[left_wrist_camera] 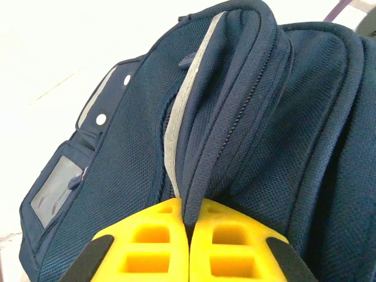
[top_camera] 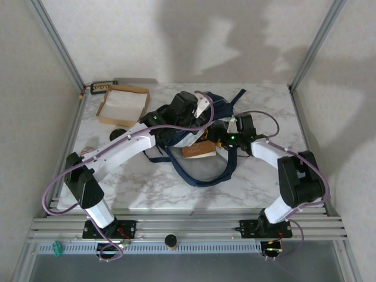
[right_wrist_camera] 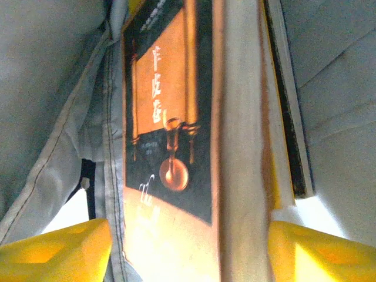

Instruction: Pack the student bag

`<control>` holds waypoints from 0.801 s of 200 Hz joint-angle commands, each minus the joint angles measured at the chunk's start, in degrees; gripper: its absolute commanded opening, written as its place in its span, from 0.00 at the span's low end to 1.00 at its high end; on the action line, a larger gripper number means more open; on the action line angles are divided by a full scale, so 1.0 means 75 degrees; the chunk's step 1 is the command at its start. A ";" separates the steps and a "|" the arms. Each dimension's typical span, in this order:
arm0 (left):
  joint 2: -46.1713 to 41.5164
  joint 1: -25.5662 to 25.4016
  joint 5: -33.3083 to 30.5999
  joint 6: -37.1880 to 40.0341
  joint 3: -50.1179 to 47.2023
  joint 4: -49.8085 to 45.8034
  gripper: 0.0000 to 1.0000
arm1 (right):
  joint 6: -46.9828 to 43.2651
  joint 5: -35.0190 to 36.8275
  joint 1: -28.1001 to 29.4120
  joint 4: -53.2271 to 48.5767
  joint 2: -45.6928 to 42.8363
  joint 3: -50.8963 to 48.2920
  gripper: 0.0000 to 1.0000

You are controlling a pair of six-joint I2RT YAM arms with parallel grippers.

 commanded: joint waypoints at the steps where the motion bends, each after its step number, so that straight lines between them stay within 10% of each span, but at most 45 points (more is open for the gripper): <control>1: -0.0475 -0.0045 -0.0137 -0.0280 0.0096 0.1262 0.00 | -0.0594 0.1044 0.0130 -0.1063 -0.1017 -0.0250 0.76; 86: -0.0294 -0.0045 0.0177 -0.0541 0.0312 0.1129 0.00 | 0.0290 0.1841 0.2064 -0.0360 -0.1002 -0.1154 0.49; 160: -0.0275 -0.0080 0.0473 -0.1221 0.0148 0.1097 0.00 | -0.0290 0.3240 0.1631 0.1551 0.0674 0.0153 0.24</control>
